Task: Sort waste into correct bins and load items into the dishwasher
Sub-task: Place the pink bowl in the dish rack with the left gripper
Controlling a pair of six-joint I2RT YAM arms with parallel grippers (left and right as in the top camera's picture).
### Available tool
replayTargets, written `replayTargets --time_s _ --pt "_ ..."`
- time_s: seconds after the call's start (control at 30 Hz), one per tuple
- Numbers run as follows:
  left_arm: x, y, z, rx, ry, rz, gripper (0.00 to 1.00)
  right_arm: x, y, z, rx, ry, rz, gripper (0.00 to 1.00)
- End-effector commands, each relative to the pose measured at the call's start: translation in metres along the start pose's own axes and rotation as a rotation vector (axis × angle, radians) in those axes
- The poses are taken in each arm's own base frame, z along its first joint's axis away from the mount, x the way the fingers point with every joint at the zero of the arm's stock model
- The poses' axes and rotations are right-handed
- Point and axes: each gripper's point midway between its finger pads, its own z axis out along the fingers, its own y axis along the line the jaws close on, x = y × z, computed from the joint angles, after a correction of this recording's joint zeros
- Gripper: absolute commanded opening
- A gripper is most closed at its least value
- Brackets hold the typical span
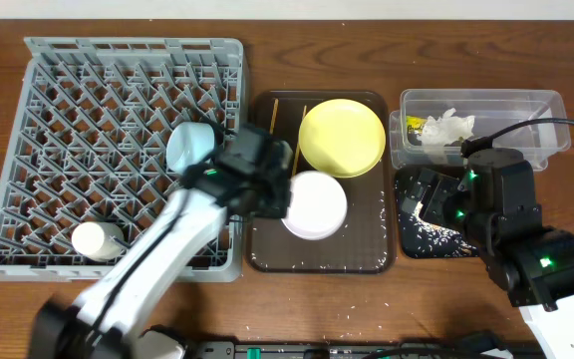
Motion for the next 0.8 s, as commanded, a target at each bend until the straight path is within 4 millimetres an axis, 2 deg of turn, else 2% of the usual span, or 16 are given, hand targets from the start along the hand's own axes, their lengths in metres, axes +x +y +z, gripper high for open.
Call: replayTargets --time_s 0.0,0.03,0.17,0.2,0.3,0.43,0.5,0.57,0.7,0.77 --pt "-0.019 0.032 -0.053 -0.100 -0.165 -0.039 0.07 -0.003 -0.003 -0.001 0.016 -0.013 0.011 0.98" --pt "-0.021 0.060 -0.075 -0.221 -0.228 -0.086 0.07 -0.003 -0.003 -0.001 0.016 -0.013 0.011 0.98" --pt "-0.012 0.127 -0.131 -0.560 -0.348 -0.193 0.07 -0.003 -0.003 -0.001 0.016 -0.013 0.011 0.98" --pt "-0.005 0.155 -0.162 -0.735 -0.405 -0.255 0.08 -0.003 -0.003 -0.001 0.016 -0.013 0.011 0.98" --pt "-0.009 0.177 -0.197 -0.910 -0.517 -0.306 0.07 -0.003 -0.003 -0.001 0.016 -0.014 0.011 0.98" --pt "-0.030 0.194 -0.250 -1.159 -0.735 -0.363 0.07 -0.004 -0.003 -0.001 0.015 -0.015 0.011 0.98" --pt "-0.040 0.200 -0.260 -1.260 -0.752 -0.338 0.07 -0.004 -0.003 -0.001 0.015 -0.015 0.011 0.99" --pt "-0.049 0.207 -0.256 -1.352 -0.685 -0.270 0.07 -0.004 -0.003 -0.001 0.015 -0.015 0.011 0.99" --pt "-0.056 0.231 -0.234 -1.578 -0.496 -0.194 0.08 -0.003 -0.003 -0.001 0.016 -0.014 0.011 0.99" --pt "-0.061 0.238 -0.221 -1.600 -0.430 -0.149 0.07 -0.003 -0.003 -0.001 0.016 -0.014 0.011 0.99"
